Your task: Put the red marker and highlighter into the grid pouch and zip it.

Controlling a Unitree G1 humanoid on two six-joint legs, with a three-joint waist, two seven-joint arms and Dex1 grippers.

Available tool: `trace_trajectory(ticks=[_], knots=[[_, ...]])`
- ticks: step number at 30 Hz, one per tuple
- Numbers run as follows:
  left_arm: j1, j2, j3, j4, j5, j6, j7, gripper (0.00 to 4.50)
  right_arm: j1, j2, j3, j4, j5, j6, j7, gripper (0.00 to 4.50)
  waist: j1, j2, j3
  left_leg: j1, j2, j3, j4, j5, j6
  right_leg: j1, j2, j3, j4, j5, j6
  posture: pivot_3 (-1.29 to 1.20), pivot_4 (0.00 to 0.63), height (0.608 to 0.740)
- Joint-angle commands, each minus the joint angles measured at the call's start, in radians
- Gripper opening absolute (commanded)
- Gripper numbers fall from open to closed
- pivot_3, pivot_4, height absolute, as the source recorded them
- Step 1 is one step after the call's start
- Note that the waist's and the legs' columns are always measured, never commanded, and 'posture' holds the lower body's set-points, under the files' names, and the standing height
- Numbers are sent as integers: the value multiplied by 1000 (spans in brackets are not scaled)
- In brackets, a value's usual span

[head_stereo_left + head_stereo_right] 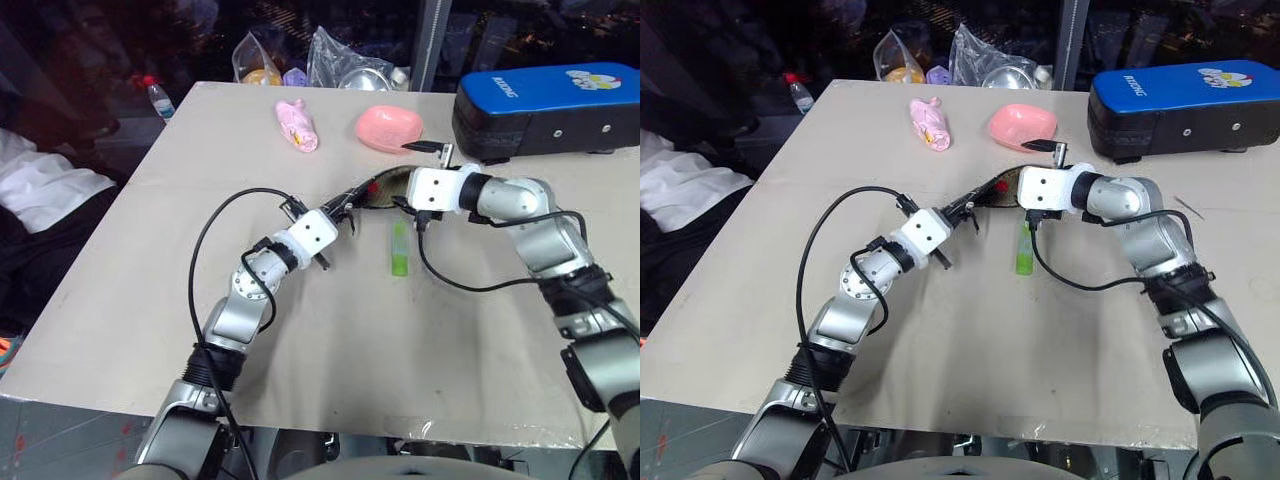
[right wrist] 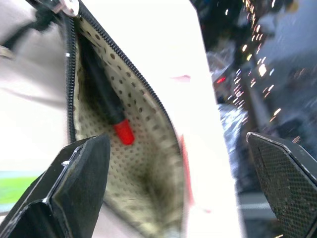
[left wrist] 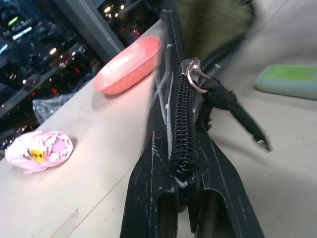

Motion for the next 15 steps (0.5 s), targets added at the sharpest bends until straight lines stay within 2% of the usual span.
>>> trace_trajectory(ticks=[1,3,7,11,15], knots=[[-9,-5,40,-26,-29,15,24,0,164,99,-117,-337,179,433,-15,4464,5,-2,-1,0,0,-1,0,0,0,0,0,0,0,0,0,0,150,725],[-11,-4,49,-17,-34,22,29,0,290,163,-129,-504,225,688,-45,4464,8,-2,-1,-2,3,-3,-1,0,0,0,2,0,-1,0,0,0,150,725],[-10,-4,50,-12,-33,24,28,0,381,252,-107,-616,224,980,-151,4464,4,-1,-1,-2,2,-2,0,0,0,-1,2,1,-1,0,0,0,150,725],[0,-4,49,-18,-30,27,30,0,419,324,-65,-623,201,1102,-261,4464,3,-1,-1,-2,0,-2,1,0,0,-1,2,2,-1,0,-1,0,150,725],[5,-2,49,-22,-27,28,33,0,416,382,-68,-595,207,1144,-340,4464,4,-1,-1,-2,0,-3,0,0,0,-1,3,1,0,0,-1,0,150,725]])
